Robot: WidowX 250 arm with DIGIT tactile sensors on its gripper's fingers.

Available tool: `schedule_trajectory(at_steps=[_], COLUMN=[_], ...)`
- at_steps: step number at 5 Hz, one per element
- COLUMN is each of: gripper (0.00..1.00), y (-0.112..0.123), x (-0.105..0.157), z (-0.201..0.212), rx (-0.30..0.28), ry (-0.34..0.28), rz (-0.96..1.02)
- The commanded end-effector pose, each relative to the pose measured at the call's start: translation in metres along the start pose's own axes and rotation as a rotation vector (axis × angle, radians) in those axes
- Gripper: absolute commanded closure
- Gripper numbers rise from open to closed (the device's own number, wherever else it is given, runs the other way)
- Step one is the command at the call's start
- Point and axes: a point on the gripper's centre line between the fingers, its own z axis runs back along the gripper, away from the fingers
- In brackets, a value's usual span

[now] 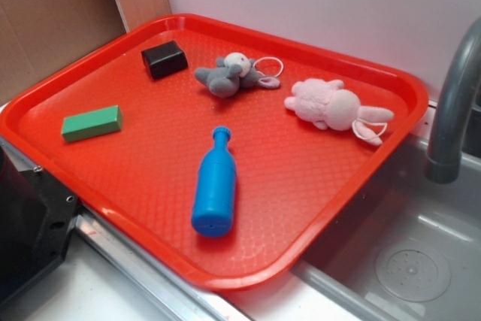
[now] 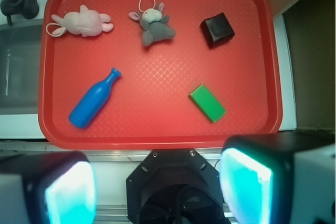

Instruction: Grab the green block.

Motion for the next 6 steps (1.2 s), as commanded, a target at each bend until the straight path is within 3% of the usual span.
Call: schedule_trajectory(at_steps=[1,3,4,5,6], gripper=[0.00,0.00,0.00,0.00,0.00], y=[0.000,0.012,0.018,0.051,0.074], x=[0.000,0.023,0.048,0.054,0.038], z=[0.000,-0.014,-0.025,-0.060,-0.094], rx=[0.000,-0.012,0.003,0.007,0.006], ry=[0.000,0.039,0.035,0.051,0.097], rz=[0.000,0.009,-0.244,-0.495,-0.674])
